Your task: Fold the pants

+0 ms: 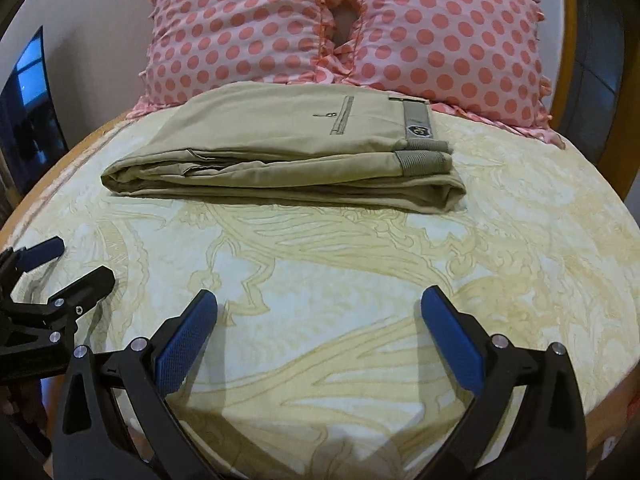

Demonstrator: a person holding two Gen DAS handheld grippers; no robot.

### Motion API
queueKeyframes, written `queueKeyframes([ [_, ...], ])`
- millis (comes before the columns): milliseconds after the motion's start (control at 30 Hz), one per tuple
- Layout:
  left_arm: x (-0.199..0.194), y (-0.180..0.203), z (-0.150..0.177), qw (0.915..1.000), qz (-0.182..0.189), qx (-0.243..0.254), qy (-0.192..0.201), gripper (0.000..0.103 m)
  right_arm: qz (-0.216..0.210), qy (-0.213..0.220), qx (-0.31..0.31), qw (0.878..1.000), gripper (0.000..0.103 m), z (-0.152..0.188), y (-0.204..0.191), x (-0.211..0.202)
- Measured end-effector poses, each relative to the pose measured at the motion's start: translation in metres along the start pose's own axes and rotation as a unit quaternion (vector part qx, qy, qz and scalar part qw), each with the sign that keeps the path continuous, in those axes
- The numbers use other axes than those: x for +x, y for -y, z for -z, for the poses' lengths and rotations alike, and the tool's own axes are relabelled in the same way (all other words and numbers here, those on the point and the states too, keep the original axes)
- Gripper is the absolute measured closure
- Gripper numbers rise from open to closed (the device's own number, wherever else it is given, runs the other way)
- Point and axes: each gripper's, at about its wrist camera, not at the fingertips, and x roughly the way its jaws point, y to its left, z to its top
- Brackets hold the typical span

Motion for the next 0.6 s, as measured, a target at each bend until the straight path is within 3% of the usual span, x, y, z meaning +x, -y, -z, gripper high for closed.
queueKeyframes([
  [133, -0.0012, 0.0002, 0.0024, 0.9999, -0.002, -0.001, 0.012, 0.002, 0.004, 0.029, 0.001, 1.0, 0.001, 0.0097, -0.0005, -0.0045],
  [600, -0.0015, 0.0, 0.0032, 0.9999, -0.002, -0.001, 0.016, 0.002, 0.004, 0.028, 0.001, 1.0, 0.001, 0.011, 0.0002, -0.0043],
])
